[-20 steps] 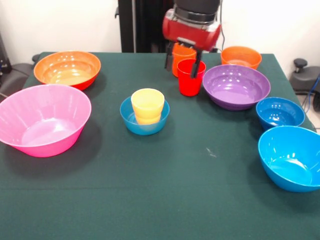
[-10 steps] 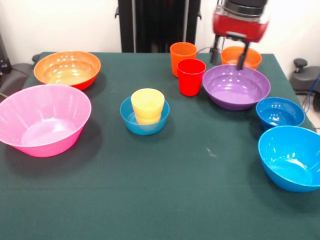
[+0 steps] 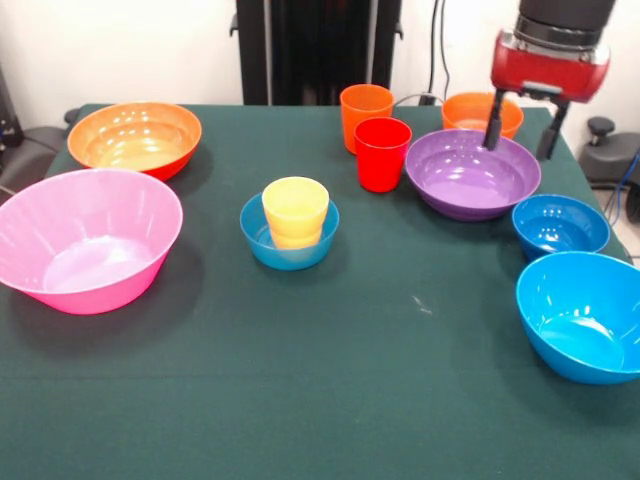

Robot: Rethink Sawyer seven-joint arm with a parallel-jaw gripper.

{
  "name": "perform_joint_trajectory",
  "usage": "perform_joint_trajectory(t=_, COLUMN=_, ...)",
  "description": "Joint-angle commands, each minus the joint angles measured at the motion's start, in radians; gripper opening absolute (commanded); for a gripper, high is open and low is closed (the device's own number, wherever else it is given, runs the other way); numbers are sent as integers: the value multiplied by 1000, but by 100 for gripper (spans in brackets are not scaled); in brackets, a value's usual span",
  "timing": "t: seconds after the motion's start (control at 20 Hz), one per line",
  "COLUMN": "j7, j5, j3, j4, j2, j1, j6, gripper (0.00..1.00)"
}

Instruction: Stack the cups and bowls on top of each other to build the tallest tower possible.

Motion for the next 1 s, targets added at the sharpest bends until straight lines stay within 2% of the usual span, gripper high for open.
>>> perform_joint_trajectory(t=0.05, j7=193, j5=23, j3=9, j4=-138, j2=147, j1=33, j6=-41, gripper=100)
perform_joint_trajectory(t=0.25, j7=184, j5=33, j3=-10, j4=-204, j2=186, j1=53, j6=27, gripper=100)
perform_joint_trajectory(t=0.7, j7=195, j5=49, j3=-37, j4=-302, j2=307, j1=90, j6=-25, gripper=100)
perform_joint_trajectory(t=0.9, j7=195, j5=77, j3=0, j4=-295, j2=308, j1=98, j6=-38, gripper=100)
perform_joint_trajectory(t=1.0, j7=195, j5=99, j3=38, j4=-262, j2=292, j1=89, j6=-55, gripper=100)
